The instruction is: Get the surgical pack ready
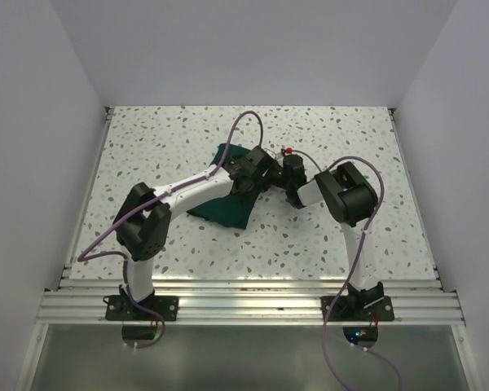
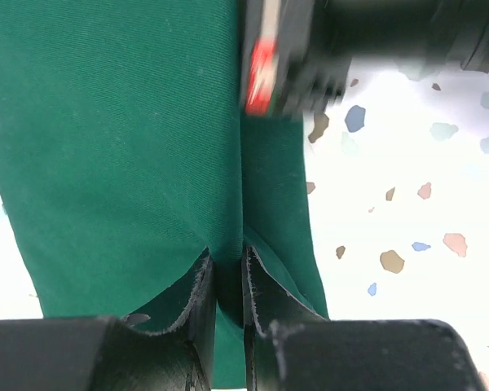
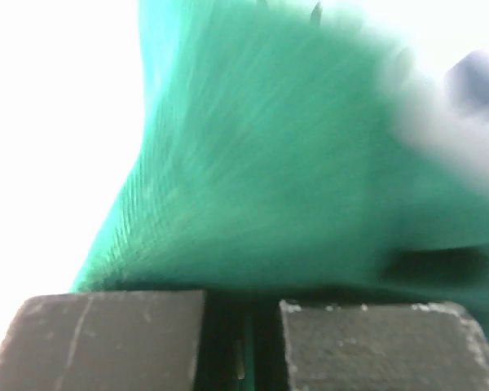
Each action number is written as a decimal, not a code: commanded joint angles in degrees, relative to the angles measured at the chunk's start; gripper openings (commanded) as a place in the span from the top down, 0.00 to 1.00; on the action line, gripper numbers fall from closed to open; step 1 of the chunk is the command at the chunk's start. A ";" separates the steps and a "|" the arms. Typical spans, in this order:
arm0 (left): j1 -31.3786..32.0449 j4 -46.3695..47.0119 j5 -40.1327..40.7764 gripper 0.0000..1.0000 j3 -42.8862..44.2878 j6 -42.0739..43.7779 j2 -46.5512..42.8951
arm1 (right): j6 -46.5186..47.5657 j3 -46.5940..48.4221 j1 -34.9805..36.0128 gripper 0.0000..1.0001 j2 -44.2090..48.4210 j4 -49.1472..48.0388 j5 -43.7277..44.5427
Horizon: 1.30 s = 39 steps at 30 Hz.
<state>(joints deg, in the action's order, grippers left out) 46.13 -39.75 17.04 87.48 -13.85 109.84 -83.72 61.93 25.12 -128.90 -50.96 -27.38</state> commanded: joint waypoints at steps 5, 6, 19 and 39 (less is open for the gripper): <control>1.07 -2.09 -7.90 1.00 -1.88 -0.22 -2.27 | 2.07 5.82 -8.16 1.00 -1.44 -0.12 -0.99; 0.89 -1.92 -8.07 1.00 -2.14 -0.30 -2.26 | 2.59 6.96 -8.77 1.00 -1.79 1.03 -2.49; -3.41 1.07 -19.55 0.53 -3.37 -0.92 -4.80 | 36.23 11.91 -11.94 0.99 5.92 47.03 -17.44; -22.66 14.17 -45.69 0.95 6.03 -10.32 2.39 | 31.26 8.13 0.27 0.99 15.18 41.04 -25.35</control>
<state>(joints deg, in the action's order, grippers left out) 22.98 -28.93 -23.05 91.74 -21.69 109.84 -46.94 70.59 25.30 -110.43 -3.09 -49.10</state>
